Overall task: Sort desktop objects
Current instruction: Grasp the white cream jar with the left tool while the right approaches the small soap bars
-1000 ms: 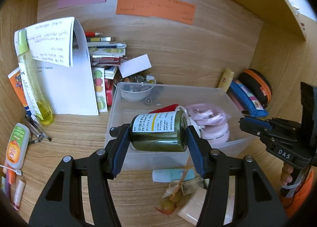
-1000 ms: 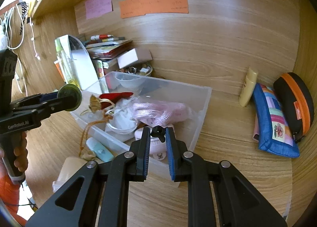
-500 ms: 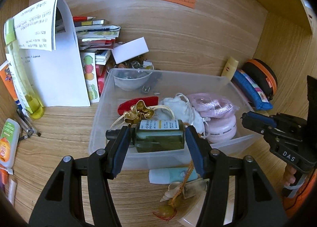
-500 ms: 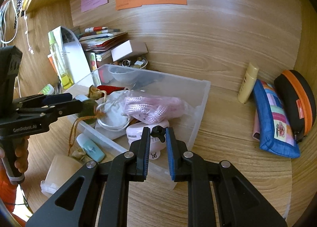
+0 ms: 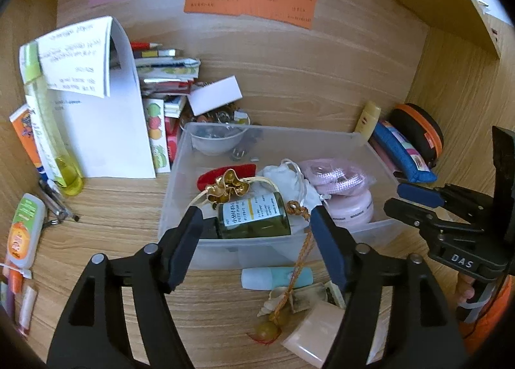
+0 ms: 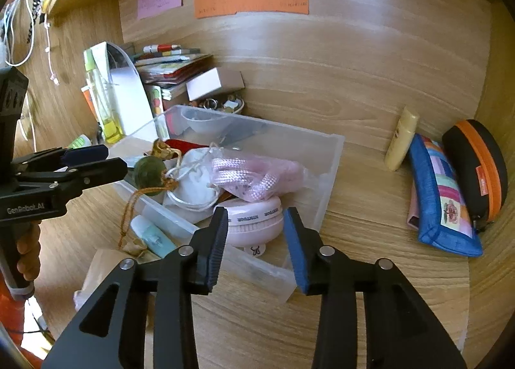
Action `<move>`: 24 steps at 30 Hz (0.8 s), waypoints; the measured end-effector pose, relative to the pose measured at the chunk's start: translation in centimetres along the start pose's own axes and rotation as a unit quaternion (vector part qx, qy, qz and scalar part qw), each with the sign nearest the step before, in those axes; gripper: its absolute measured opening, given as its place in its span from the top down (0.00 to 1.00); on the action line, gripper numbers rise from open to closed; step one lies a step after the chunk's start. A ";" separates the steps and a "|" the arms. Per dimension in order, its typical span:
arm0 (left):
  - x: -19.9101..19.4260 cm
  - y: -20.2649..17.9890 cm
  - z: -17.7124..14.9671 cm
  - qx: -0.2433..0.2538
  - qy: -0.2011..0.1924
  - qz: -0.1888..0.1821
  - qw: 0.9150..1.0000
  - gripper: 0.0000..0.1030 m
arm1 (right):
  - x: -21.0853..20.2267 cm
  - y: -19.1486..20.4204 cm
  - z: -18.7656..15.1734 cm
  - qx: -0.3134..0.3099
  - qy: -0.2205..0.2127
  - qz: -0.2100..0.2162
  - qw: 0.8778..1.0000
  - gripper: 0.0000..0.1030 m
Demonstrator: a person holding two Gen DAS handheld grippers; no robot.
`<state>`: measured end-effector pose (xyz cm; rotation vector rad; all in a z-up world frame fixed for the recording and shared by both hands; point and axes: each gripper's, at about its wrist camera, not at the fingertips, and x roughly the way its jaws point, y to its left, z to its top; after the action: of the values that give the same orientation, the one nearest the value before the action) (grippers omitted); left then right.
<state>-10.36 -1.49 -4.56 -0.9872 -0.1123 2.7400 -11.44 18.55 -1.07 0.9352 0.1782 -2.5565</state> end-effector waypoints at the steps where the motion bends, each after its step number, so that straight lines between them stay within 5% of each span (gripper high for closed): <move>1: -0.3 0.0 -0.1 0.000 -0.002 0.002 1.000 0.29 | -0.3 0.1 0.0 0.001 -0.004 0.001 1.000 0.61; 11: -2.7 1.0 -1.2 -0.011 -0.018 0.028 0.999 0.18 | -3.2 1.7 -0.6 -0.002 -0.025 0.012 1.000 0.32; 24: -4.9 4.2 -3.8 -0.067 -0.011 0.036 0.997 0.09 | -3.4 5.7 -3.8 -0.020 0.007 0.065 0.998 0.22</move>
<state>-5.04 -6.80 -5.03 -1.0139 -0.2729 2.8408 -4.53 15.50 -1.69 0.9183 0.1667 -2.4191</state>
